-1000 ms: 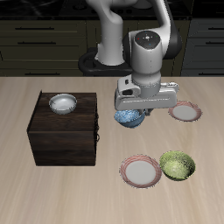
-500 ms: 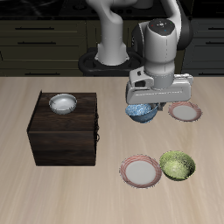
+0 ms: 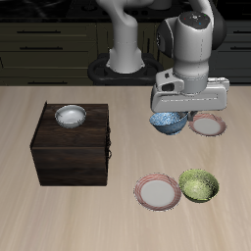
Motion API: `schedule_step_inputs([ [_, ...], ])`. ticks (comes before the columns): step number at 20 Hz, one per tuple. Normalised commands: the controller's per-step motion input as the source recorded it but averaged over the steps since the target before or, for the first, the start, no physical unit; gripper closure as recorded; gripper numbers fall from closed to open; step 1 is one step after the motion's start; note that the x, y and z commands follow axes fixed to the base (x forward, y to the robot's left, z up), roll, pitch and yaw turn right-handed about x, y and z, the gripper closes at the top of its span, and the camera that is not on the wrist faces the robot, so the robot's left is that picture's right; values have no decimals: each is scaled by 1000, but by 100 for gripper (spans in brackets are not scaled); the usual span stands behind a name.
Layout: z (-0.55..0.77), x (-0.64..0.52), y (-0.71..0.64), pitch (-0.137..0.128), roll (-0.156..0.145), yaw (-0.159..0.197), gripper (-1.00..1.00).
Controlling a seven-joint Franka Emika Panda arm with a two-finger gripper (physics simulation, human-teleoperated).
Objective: Stack the blue bowl on the green bowl
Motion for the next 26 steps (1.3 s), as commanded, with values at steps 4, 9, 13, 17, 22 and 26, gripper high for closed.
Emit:
schedule_step_inputs([
  [4,240,160,138,-46,-11,-9,100],
  [9,205,277,22,-21,-46,-24,100],
  [13,57,279,41,-8,-14,1,100],
  [17,-5,278,119,-12,-2,-14,100],
  [22,16,171,79,-22,1,-9,100],
  [26,-10,135,75,-20,-12,1,100],
])
